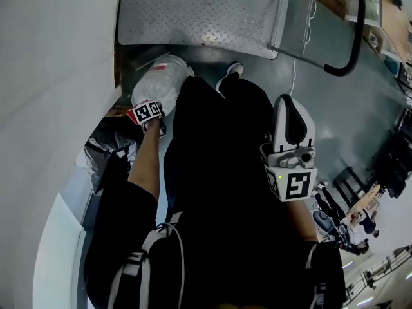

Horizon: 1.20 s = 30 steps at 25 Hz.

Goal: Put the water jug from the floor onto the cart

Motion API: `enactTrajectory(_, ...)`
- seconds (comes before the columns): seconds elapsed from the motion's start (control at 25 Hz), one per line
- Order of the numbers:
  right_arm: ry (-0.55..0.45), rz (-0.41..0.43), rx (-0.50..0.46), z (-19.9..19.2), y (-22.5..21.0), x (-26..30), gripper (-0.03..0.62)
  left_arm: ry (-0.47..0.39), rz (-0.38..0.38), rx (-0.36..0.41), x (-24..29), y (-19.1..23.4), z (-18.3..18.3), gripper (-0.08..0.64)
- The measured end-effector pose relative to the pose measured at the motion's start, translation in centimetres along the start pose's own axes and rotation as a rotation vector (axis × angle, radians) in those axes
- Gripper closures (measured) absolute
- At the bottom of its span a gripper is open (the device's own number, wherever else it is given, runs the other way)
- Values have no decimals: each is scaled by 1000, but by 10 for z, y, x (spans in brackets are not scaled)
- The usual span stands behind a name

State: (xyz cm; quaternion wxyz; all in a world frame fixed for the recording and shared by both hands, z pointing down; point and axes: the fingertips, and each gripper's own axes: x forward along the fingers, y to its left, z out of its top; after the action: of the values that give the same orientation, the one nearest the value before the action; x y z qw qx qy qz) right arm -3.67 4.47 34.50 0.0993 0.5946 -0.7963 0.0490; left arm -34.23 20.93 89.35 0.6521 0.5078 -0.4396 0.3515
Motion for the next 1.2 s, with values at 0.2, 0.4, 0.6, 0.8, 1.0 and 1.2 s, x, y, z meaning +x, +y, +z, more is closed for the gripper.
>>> enactTrajectory(0.2,-21,-31,35,22,-6,-8,574,6,-6,150,-36,-34,19,534)
enactTrajectory(0.4,-51,-46,78,26,-17,-6,574,37,-9,271,-61,-56,23,534)
enactTrajectory(0.6,-84,-49,112,29,-28,2,574,13,0,266,-83,-63,37,534)
enactTrajectory(0.8,-125,-30,120,42,-41,8,574,-19,-21,178,-104,-69,55,534)
enactTrajectory(1.0,-190,-20,114,61,-77,9,575,-108,-25,136,-124,-99,78,535)
enactTrajectory(1.2,-237,-9,135,64,-111,1,574,-163,-18,172,-140,-142,91,535)
